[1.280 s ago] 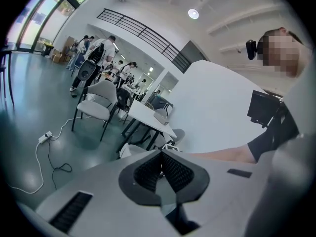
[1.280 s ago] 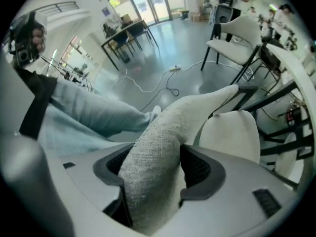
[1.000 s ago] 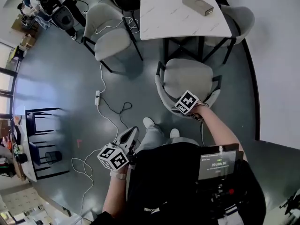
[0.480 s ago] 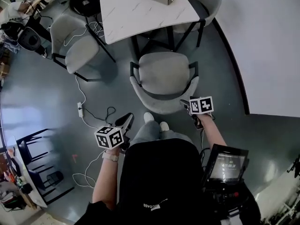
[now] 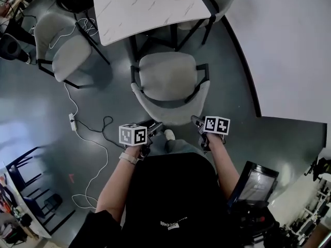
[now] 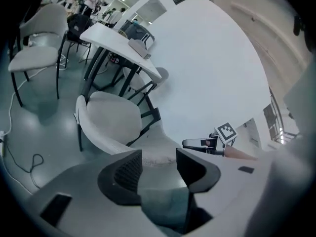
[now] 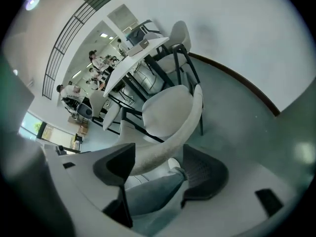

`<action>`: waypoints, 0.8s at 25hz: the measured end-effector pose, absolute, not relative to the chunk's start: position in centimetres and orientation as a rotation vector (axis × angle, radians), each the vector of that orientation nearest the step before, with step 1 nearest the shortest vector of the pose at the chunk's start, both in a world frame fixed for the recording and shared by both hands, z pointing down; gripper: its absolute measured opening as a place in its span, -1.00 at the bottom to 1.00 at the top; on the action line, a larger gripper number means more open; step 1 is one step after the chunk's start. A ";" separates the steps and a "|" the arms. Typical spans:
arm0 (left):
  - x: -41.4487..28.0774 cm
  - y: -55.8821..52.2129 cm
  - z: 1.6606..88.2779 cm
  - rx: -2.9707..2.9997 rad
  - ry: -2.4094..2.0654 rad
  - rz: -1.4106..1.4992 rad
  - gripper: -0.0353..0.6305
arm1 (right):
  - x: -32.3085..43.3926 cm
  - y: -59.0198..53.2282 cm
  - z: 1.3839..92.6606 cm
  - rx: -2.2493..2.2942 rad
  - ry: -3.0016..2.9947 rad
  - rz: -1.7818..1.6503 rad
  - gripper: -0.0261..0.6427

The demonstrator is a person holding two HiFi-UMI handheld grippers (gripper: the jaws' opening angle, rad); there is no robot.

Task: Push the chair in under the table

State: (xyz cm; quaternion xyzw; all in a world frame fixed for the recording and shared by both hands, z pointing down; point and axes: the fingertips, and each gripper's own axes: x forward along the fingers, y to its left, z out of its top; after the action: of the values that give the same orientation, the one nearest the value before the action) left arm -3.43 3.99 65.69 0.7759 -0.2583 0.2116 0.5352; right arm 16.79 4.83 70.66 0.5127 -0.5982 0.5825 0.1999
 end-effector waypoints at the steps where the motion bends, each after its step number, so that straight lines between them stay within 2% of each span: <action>1: -3.3 3.7 66.2 1.832 -0.597 0.487 -0.28 | 16.3 4.6 70.9 1.449 -1.648 1.661 -0.05; 4: -3.2 2.8 68.1 1.769 -0.570 0.468 -0.06 | 15.2 3.9 71.8 1.512 -1.559 1.736 -0.05; 8: -4.6 1.5 71.8 1.709 -0.595 0.548 0.04 | 15.7 4.1 72.7 1.617 -1.435 1.705 -0.05; 11: -5.4 0.9 73.4 1.668 -0.577 0.584 0.05 | 15.7 4.8 74.4 1.636 -1.349 1.736 -0.05; 15: -4.7 1.0 73.9 1.635 -0.525 0.584 0.05 | 15.3 4.6 75.0 1.657 -1.309 1.966 -0.05; 20: -4.1 1.1 74.8 1.660 -0.520 0.695 0.05 | 14.8 4.2 76.0 1.566 -1.295 1.770 -0.06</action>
State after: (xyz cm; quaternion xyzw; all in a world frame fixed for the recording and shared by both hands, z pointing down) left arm -4.12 1.08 74.76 0.7140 -0.2234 0.2987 0.5925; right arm 14.85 4.18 75.96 0.5667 -0.4685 0.6405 0.2215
